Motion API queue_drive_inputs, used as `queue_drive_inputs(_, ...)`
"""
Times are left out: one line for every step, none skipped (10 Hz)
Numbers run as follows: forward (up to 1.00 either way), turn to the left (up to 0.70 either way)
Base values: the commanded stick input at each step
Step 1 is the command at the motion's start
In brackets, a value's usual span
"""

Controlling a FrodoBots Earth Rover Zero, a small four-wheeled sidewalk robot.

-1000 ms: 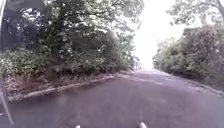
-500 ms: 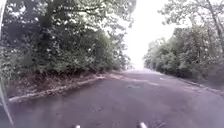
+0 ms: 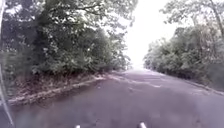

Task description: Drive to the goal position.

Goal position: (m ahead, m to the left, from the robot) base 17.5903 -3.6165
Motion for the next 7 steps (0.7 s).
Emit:
queue_drive_inputs(0.7, 0.0)
queue_drive_inputs(0.7, 0.0)
queue_drive_inputs(0.7, 0.0)
queue_drive_inputs(0.7, 0.0)
queue_drive_inputs(0.7, 0.0)
queue_drive_inputs(0.7, 0.0)
queue_drive_inputs(0.7, 0.0)
